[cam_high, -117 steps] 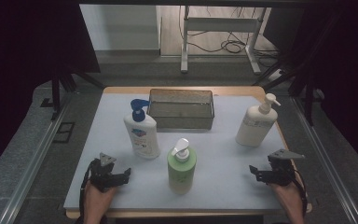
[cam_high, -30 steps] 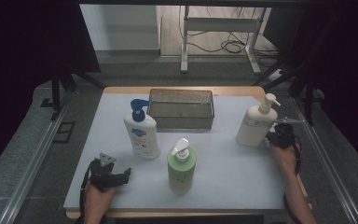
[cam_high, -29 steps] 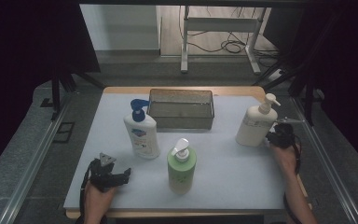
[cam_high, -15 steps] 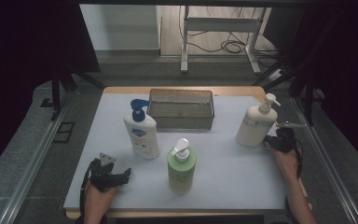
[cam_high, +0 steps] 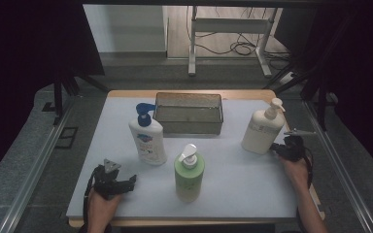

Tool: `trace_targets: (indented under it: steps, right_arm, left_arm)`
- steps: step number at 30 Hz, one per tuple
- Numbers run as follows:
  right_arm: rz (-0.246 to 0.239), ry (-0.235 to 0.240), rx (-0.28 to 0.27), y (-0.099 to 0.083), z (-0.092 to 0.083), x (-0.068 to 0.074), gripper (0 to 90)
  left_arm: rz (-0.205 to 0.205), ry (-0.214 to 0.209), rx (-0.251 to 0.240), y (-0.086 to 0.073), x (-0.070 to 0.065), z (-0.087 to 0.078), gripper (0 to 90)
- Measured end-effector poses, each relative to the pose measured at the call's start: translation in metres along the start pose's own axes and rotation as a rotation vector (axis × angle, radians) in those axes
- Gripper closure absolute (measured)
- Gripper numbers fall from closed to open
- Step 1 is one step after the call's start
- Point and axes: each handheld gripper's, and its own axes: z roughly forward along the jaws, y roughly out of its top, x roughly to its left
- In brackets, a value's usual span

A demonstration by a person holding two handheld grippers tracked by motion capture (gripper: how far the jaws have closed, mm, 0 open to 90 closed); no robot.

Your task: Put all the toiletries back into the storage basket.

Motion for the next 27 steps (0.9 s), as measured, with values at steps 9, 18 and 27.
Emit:
trace_targets:
  steps: [9, 18, 27]
  right_arm:
    - [-0.01, 0.026, 0.003, -0.004, -0.001, 0.012, 89.3]
    - [-0.031, 0.047, 0.013, -0.008, -0.003, 0.023, 88.8]
    - [-0.071, 0.063, 0.022, -0.012, -0.005, 0.038, 87.9]
  left_arm:
    - [-0.001, 0.0, 0.0, 0.0, 0.0, 0.0, 11.6]
    - [-0.001, 0.0, 0.0, 0.0, 0.0, 0.0, 11.6]
    - [-0.001, 0.0, 0.0, 0.0, 0.0, 0.0, 11.6]
